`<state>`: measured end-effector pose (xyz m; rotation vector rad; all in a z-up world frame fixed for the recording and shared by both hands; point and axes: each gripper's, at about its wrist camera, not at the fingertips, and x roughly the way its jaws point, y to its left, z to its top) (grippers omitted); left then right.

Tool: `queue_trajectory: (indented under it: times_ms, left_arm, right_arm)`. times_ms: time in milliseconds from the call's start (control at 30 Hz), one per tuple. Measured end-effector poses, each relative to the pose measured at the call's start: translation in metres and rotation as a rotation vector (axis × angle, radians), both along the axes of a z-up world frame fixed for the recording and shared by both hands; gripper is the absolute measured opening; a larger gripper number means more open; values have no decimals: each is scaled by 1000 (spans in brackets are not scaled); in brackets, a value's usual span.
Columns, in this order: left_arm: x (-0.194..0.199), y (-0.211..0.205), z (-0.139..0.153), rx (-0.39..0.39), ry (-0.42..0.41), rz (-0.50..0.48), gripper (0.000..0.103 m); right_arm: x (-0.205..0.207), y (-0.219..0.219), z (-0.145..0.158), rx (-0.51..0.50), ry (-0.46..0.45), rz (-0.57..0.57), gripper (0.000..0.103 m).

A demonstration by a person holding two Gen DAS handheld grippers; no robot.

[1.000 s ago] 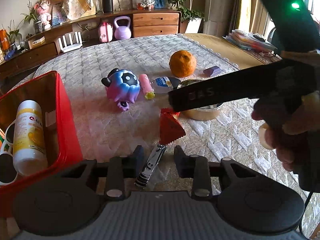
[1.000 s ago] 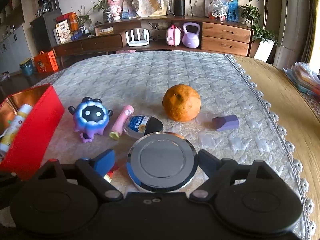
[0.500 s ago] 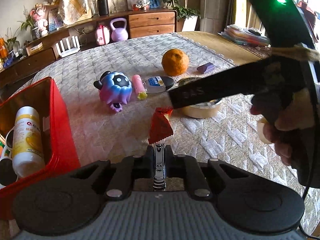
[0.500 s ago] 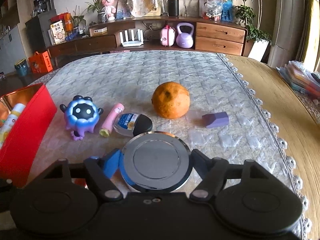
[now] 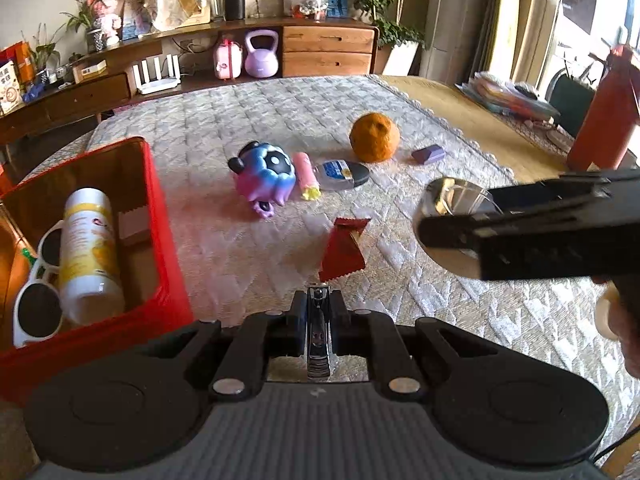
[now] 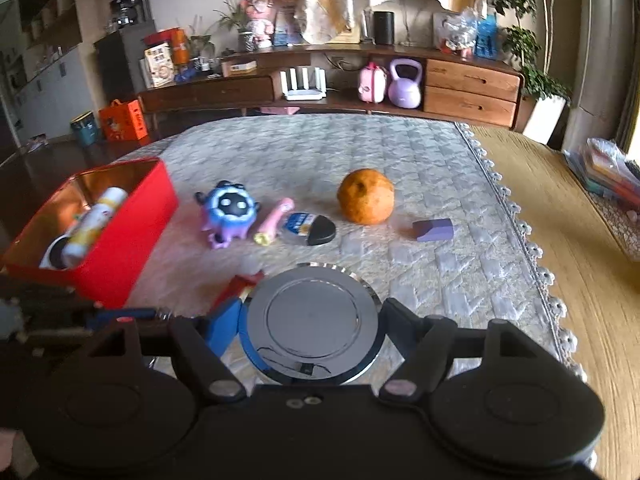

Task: Organize rigid objects
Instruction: 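Carry the nail clipper with the left tool while the right tool carries the silver tin over the red tin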

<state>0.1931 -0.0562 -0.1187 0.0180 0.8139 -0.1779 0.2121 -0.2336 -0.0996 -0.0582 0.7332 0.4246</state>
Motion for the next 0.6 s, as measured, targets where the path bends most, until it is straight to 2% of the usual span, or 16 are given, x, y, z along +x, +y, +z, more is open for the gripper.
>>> queue_trajectory:
  times_ms: [600]
  left_arm:
    - [-41, 44, 52, -75, -96, 72, 10]
  right_arm:
    - [-52, 29, 51, -13, -89, 104, 76]
